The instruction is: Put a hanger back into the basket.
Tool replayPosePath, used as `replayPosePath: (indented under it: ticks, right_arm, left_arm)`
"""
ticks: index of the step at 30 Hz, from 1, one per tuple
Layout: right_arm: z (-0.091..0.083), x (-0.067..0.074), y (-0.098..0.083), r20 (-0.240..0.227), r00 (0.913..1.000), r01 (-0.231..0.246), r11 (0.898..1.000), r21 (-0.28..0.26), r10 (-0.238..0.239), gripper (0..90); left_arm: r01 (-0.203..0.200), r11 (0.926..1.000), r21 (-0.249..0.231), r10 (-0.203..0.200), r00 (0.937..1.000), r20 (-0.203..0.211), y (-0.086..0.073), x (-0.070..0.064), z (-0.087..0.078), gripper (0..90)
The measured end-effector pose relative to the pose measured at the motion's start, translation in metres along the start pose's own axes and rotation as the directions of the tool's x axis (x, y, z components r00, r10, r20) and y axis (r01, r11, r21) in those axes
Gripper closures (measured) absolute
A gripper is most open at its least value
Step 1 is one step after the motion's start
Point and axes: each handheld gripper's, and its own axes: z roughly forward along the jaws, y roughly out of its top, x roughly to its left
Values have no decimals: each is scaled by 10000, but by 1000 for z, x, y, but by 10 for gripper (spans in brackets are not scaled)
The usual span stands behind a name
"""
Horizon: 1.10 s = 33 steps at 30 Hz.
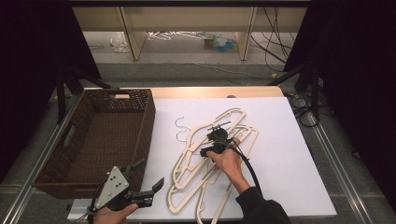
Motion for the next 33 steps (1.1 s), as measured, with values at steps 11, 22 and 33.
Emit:
replayPosePath:
  ticks: [11,22,33]
  right_arm:
    - [2,-2,-1,-110,9994,-328,9949,949,340,238]
    - [-1,-17,-4,-564,9979,-226,9869,1597,320,368]
    - [-3,-11,-6,-600,9980,-76,9845,1754,184,372]
  left_arm:
    - [75,10000,24,-75,10000,-9,0,0,0,163]
    - [70,10000,42,-70,10000,34,0,0,1,163]
    - [56,9999,110,-56,10000,68,0,0,1,163]
